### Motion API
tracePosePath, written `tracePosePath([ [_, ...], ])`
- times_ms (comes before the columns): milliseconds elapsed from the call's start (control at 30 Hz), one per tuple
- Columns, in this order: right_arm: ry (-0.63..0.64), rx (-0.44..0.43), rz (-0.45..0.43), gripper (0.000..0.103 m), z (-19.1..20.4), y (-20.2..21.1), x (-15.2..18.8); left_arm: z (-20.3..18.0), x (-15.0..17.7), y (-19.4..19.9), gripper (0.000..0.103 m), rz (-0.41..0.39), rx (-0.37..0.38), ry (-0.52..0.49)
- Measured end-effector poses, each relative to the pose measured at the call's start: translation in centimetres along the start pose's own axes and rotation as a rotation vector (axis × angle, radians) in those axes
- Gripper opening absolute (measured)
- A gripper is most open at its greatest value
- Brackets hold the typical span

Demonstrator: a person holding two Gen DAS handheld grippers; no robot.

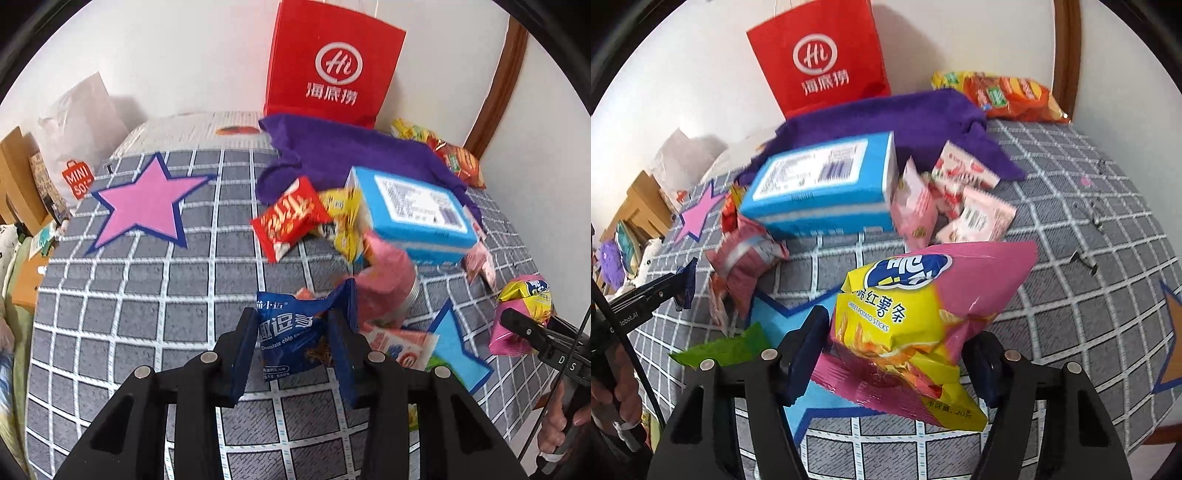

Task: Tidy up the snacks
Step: 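Grasp the pink-yellow potato-stick bag with the right tool while the left tool lifts the blue bag, then carry both held bags over the purple towel with both tools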

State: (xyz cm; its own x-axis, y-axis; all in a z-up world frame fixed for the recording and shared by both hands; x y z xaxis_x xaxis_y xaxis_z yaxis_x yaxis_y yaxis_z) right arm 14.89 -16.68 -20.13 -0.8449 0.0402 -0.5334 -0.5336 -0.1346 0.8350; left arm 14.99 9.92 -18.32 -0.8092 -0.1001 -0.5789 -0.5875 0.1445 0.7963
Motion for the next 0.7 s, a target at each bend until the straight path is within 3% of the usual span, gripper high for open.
tracePosePath([
  [400, -0.002, 0.037, -0.095, 0.069, -0.6, 3.3, -5.2, -1.7, -5.9, 2.5, 0.037, -0.095, -0.017, -0.044],
  [700, -0.008, 0.045, -0.149, 0.067, -1.1, 4.0, -9.7, -2.8, -9.9, 2.3, 0.037, -0.124, -0.022, -0.059],
])
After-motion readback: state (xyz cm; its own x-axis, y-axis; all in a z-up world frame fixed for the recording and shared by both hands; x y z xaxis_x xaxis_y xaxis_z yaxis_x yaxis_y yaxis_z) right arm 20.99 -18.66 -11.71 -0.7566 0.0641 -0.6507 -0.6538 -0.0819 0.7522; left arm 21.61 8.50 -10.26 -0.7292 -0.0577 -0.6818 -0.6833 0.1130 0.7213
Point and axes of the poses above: each gripper's, at about its wrist camera, not at the fingertips, and y roughly against the way its jaws point, z to its left, x to its underside, the point moved 5 cm from there along -y, roughly the way its jaws point, and after that the axes turned 3 degrees about x, right-handed, at the moved point
